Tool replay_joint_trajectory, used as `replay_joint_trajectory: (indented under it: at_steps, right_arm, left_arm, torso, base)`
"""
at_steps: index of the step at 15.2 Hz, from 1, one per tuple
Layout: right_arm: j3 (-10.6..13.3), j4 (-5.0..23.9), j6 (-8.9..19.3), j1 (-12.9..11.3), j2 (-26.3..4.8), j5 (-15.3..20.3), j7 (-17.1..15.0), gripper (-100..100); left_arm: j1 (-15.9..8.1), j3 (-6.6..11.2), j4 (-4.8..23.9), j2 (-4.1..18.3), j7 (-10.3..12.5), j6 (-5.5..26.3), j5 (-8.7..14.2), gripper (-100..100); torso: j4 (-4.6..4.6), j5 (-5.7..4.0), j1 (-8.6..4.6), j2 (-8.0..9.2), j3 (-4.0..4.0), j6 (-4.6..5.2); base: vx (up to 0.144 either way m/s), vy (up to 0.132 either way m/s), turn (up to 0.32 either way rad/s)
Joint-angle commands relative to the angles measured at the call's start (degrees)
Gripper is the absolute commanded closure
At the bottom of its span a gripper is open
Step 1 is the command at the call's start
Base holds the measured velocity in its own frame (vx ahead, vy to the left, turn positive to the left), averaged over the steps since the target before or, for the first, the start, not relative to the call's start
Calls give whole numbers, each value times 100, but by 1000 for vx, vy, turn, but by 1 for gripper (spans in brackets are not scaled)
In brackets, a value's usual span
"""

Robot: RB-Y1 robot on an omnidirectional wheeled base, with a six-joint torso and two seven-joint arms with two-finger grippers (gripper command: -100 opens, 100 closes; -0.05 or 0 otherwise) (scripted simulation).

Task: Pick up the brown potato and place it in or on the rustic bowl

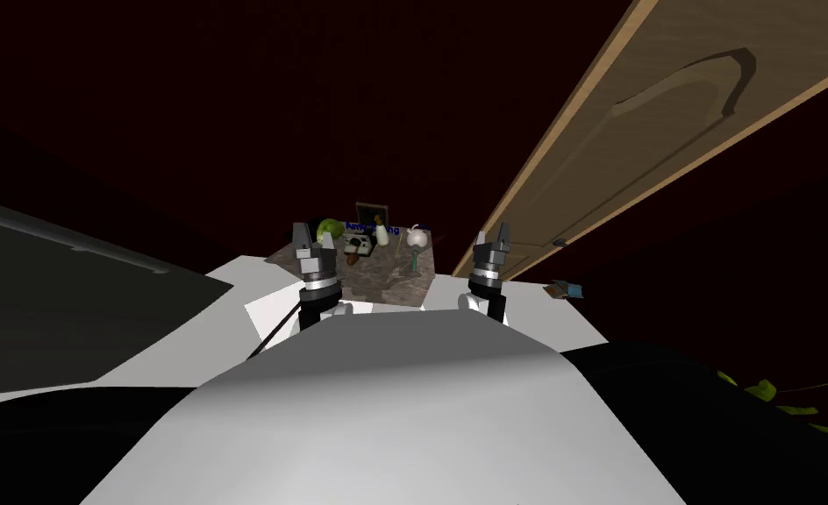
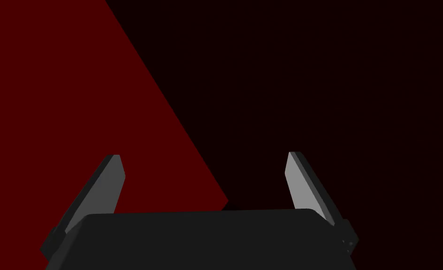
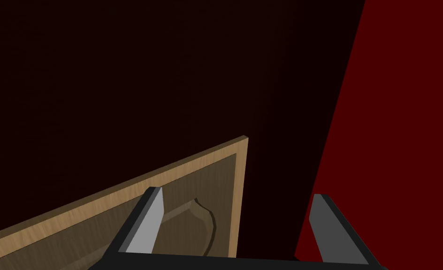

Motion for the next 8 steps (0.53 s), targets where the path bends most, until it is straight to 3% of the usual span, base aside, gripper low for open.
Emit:
replay_joint_trajectory:
  at_steps: [1, 2, 6, 7, 8]
  right_arm:
    - [0, 0, 0, 0, 0, 0, 0, 0]
    - [0, 0, 0, 0, 0, 0, 0, 0]
    - [0, 0, 0, -1, 0, 0, 0, 0]
    - [0, 0, 0, -1, -1, 0, 0, 0]
    - [0, 0, 0, -1, -1, 0, 0, 0]
  left_arm:
    - [-10, 8, 44, 249, 38, 21, -73, -100]
    - [-10, 8, 44, 249, 38, 21, -73, -100]
    - [-50, 32, 213, 817, 190, 106, -355, -100]
    - [-50, 32, 213, 842, 190, 106, -355, -100]
    - [-70, 41, 292, 1046, 263, 147, -488, -100]
  torso:
    - [0, 0, 0, 0, 0, 0]
    - [0, 1, 4, 3, 1, 0]
    - [3, 5, 23, 17, 9, 0]
    - [4, 6, 27, 20, 11, 1]
    - [4, 6, 29, 21, 12, 0]
  base:
    - [-11, 11, -16]
    - [-20, 19, -24]
    - [-42, 48, -37]
    - [-50, 62, -34]
    - [-51, 77, -32]
